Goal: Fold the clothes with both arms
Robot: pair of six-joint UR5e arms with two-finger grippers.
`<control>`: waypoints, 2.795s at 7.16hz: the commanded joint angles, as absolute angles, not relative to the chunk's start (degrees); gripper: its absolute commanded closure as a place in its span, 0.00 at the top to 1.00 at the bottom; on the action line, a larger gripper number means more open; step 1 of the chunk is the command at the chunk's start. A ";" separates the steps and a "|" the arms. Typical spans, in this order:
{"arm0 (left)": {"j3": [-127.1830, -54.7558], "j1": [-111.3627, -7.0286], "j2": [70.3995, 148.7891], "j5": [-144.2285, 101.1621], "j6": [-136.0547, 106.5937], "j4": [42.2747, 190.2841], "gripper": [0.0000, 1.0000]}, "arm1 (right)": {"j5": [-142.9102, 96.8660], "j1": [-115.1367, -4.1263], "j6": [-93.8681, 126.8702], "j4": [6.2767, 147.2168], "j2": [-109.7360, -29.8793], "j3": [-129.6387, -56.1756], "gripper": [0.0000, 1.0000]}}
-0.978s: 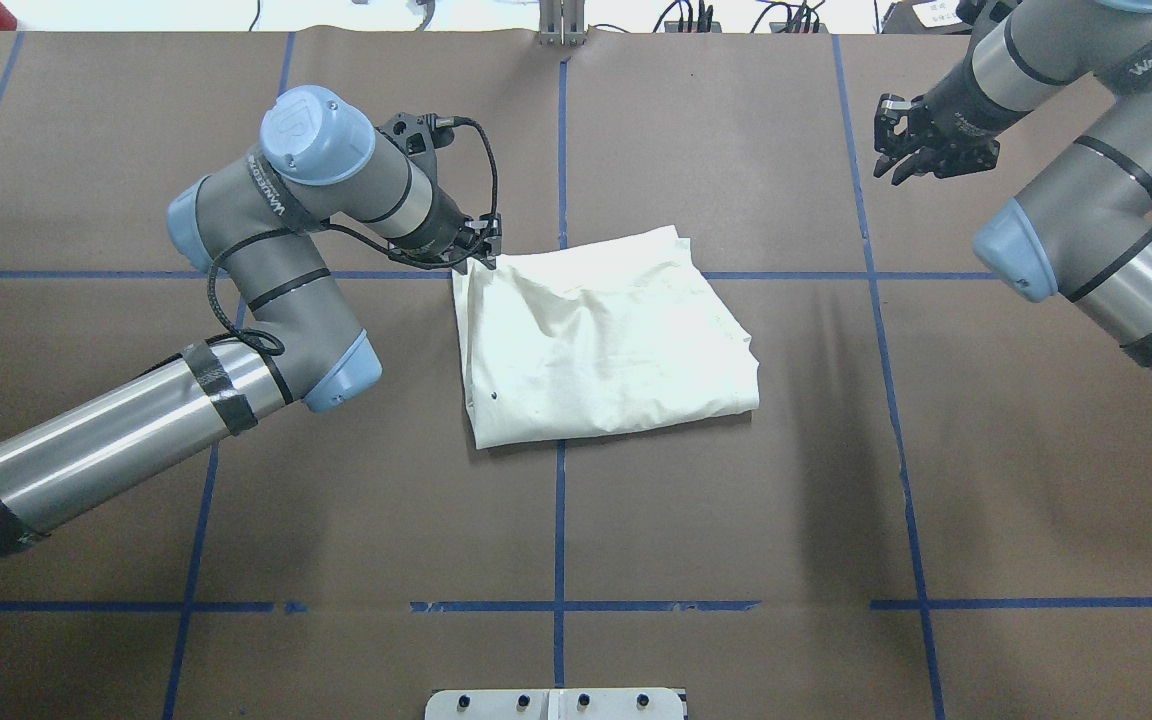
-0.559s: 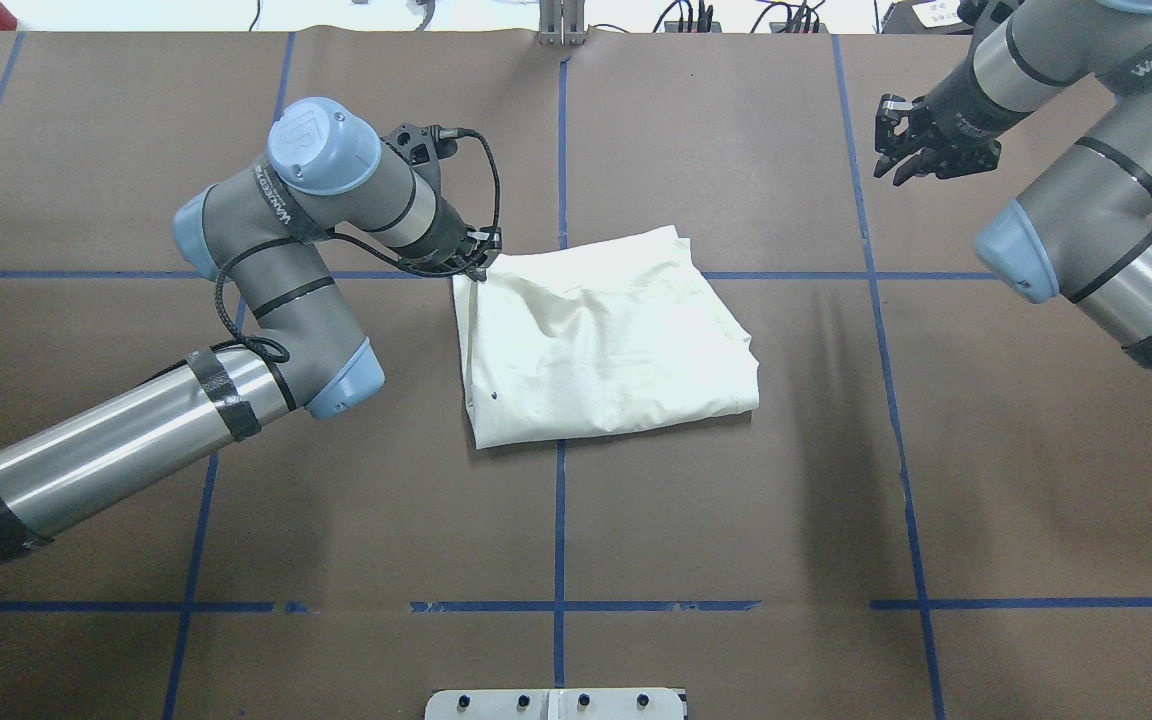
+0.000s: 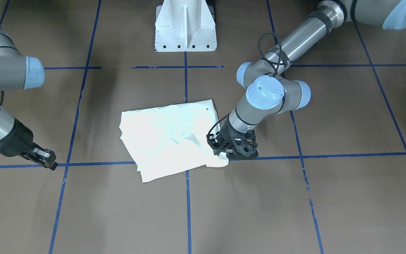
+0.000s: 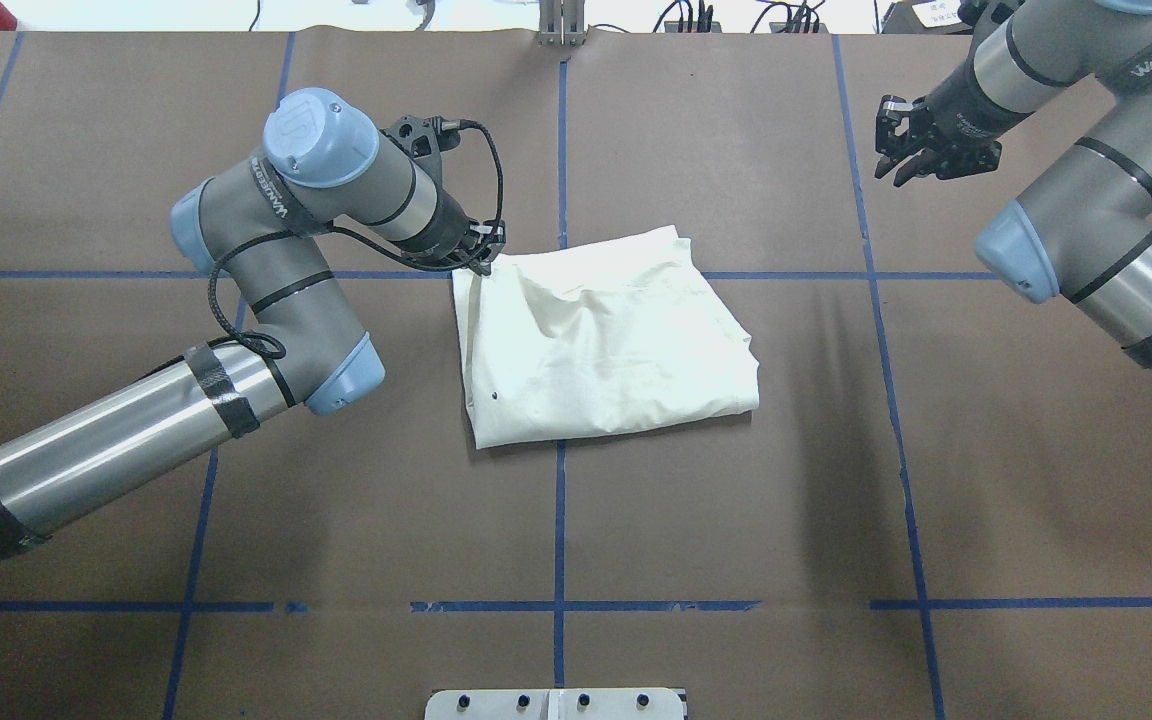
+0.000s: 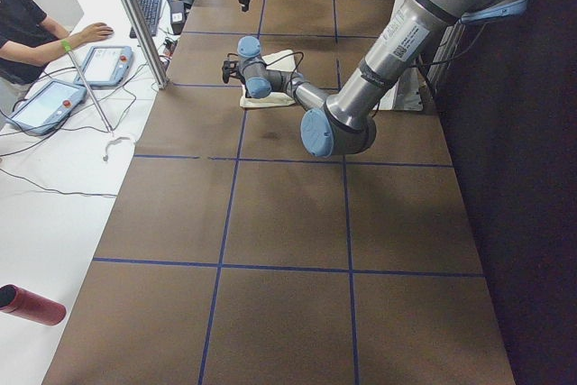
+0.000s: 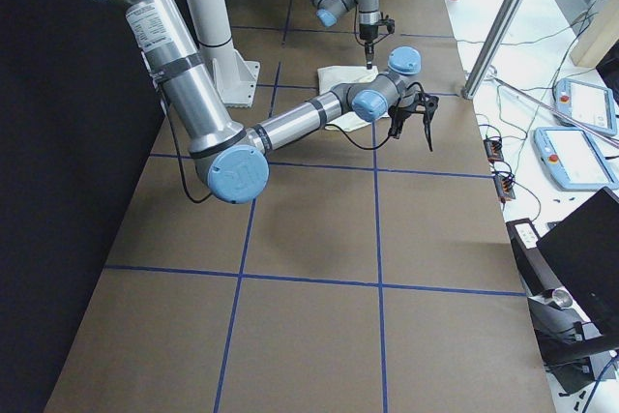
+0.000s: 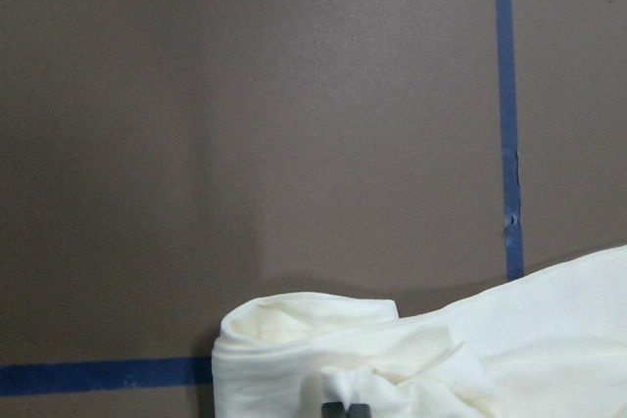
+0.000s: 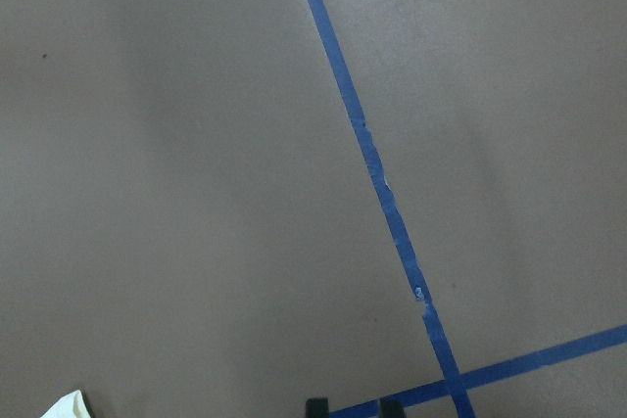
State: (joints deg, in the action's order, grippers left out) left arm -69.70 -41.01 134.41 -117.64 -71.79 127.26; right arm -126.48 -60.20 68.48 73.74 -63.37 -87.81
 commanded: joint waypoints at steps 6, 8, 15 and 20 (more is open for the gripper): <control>-75.24 -42.89 128.85 -118.57 -71.63 127.44 0.00 | -126.47 -60.21 69.35 73.74 -63.37 -88.33 0.34; -74.71 -44.20 128.06 -118.65 -71.11 127.27 0.60 | -126.39 -60.21 69.26 73.65 -64.15 -88.33 0.35; -95.95 -59.28 98.84 -124.51 -41.55 125.95 0.65 | -133.12 -72.39 41.64 74.26 -81.98 -93.61 0.54; -100.52 -85.36 88.08 -133.42 -9.67 114.51 0.90 | -137.88 -85.23 15.42 79.89 -93.40 -95.70 1.00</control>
